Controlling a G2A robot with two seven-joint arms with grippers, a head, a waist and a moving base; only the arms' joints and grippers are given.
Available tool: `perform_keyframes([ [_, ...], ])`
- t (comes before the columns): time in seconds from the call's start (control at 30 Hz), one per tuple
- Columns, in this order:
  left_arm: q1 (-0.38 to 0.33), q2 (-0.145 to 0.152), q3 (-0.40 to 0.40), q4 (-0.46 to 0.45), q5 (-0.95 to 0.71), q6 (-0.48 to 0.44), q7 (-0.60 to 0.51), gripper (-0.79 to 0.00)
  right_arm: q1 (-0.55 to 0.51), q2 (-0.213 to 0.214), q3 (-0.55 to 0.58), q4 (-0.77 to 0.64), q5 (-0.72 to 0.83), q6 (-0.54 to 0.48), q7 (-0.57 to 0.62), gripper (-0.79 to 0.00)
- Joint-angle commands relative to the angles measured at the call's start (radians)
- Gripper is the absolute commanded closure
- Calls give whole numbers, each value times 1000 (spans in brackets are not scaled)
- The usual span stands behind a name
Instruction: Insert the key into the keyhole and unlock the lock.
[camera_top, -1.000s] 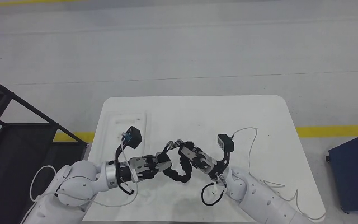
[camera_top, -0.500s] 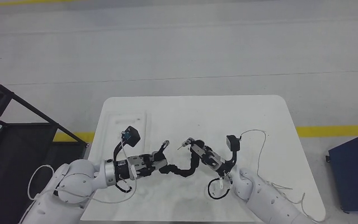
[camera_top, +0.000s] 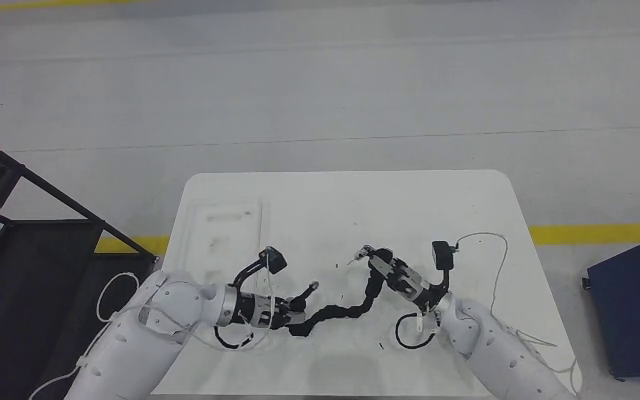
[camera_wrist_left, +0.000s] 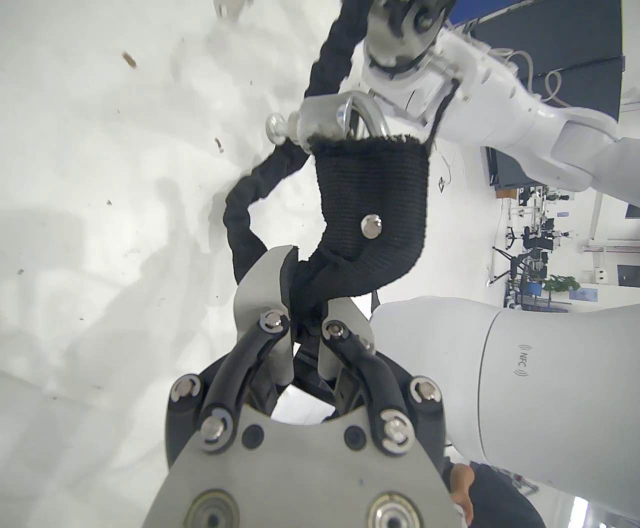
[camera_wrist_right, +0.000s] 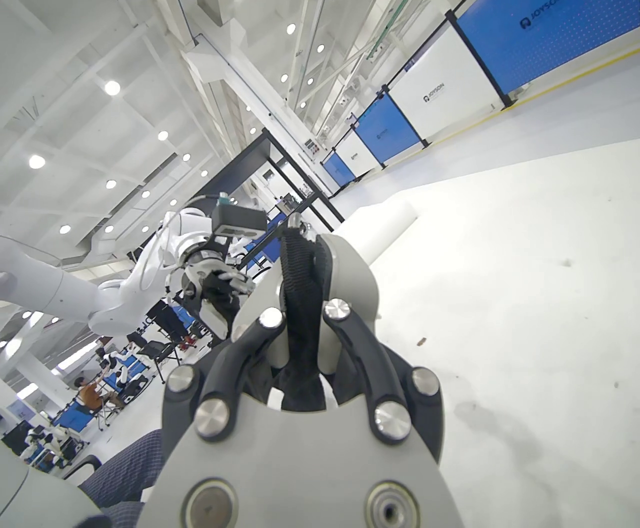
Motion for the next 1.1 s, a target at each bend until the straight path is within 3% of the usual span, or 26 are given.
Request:
perform_keyframes([
  [0.0,-54,-11,58,55,-9,33,-37,0,-11,3,14,-9,3,0,8,0],
  [0.13,-183,-44,182,174,69,95,-44,0,-25,6,36,-24,7,0,26,0],
  [0.17,-216,-55,211,194,85,107,-30,-86,-26,7,42,-25,2,0,32,0],
  [0.2,-244,-66,240,214,89,108,-18,-323,-26,7,48,-28,-6,0,39,0],
  [0.3,-322,-96,318,278,146,108,23,-305,-34,5,61,-40,-8,0,46,0],
  [0.37,-366,-117,364,318,168,115,45,-348,-39,3,67,-49,-9,0,51,0],
  [0.4,-386,-127,385,334,179,118,56,-406,-41,2,69,-53,-11,0,53,0],
  [0.43,-405,-136,403,350,183,122,64,-566,-43,0,71,-57,-13,0,55,0],
  [0.47,-424,-145,417,362,190,127,75,-785,-45,-1,74,-61,-13,0,56,0],
  [0.57,-471,-164,429,378,211,127,146,-785,-50,-4,82,-70,-18,0,58,0],
  [0.67,-493,-165,392,360,193,120,193,-785,-55,-7,91,-78,-24,0,61,0],
  [0.8,-464,-135,291,265,224,87,226,-785,-62,-11,97,-78,-28,0,66,0],
  [0.97,-320,-74,67,114,164,51,213,-785,-64,-20,103,-55,-25,8,68,0],
  [1.07,-190,-43,-85,53,-38,18,136,-785,-66,-26,105,-44,-27,22,63,0],
])
